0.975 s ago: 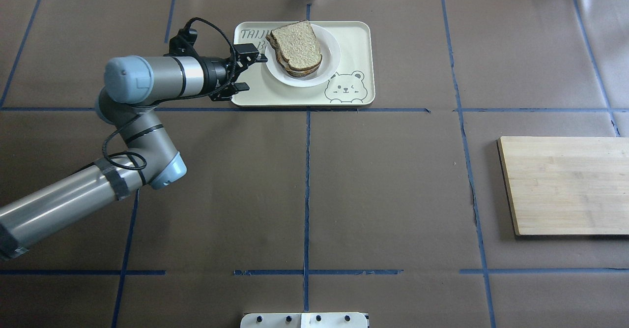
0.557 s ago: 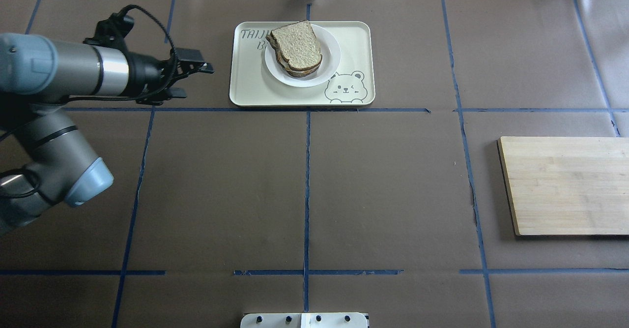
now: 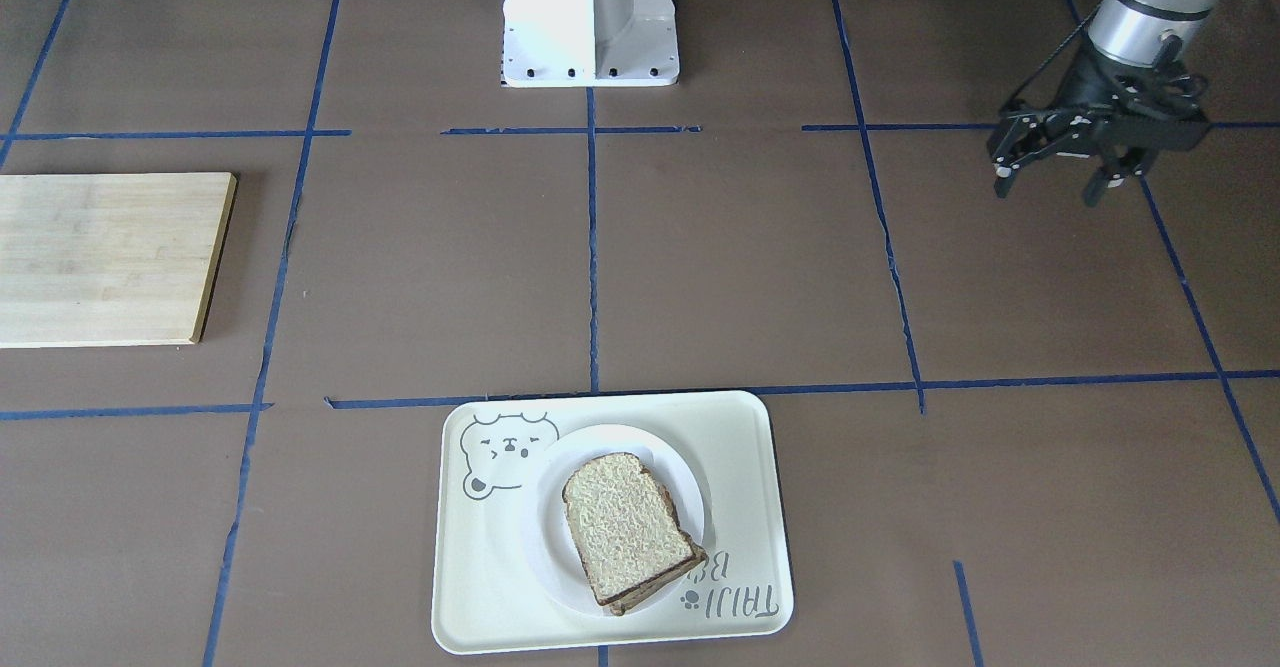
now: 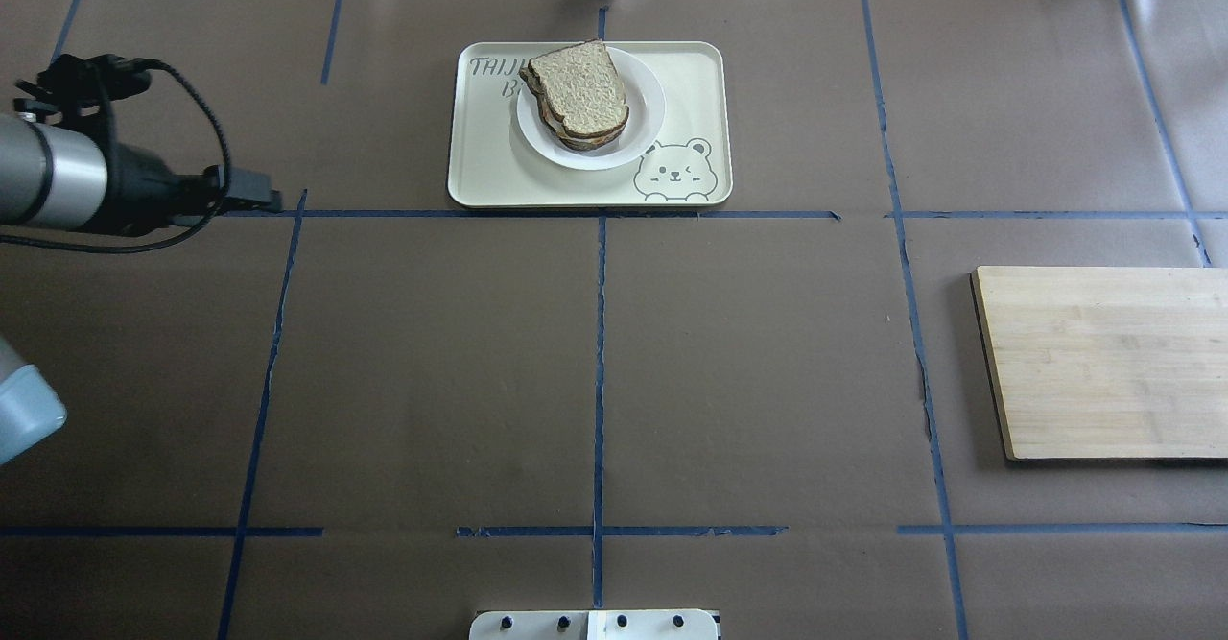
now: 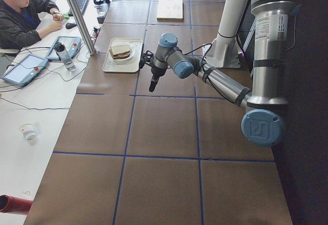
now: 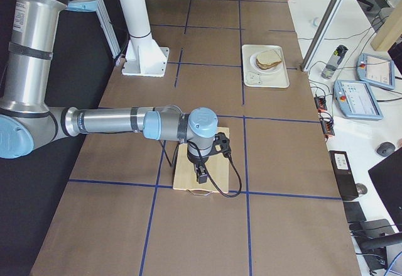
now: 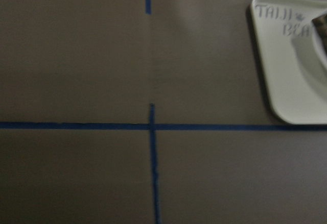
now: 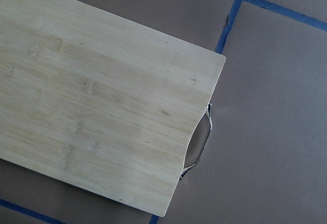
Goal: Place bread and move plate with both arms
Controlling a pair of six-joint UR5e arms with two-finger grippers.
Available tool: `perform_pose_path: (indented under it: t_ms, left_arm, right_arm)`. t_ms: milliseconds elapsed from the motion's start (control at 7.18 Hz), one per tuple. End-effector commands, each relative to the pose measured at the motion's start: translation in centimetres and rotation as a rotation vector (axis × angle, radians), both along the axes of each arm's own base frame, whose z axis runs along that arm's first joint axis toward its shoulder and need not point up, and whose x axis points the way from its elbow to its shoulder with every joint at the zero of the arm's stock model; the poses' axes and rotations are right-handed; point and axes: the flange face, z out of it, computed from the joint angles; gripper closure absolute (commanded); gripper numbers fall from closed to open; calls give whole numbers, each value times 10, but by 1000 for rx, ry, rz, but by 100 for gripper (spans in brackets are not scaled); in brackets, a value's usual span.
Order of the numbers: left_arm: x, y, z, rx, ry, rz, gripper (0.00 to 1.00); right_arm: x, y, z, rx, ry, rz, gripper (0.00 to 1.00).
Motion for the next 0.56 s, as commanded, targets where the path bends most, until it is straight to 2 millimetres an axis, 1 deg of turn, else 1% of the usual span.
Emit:
perform_pose_path:
  t_ms: [0,139,278,418]
  left_arm:
    - [-87,0,45,-81,-39,164,0]
    - [-134,-3,75,-160,-66,157,0]
    - [-155,1,89,-241,-30,123,0]
    - [-164,18,119,-304,-38,109,0]
  right_arm:
    - [0,-1,1,-1,0,0,0]
    - [0,-1,1,-2,0,0,0]
    - [0,-1,1,-2,0,0,0]
    - [0,0,1,-2,0,0,0]
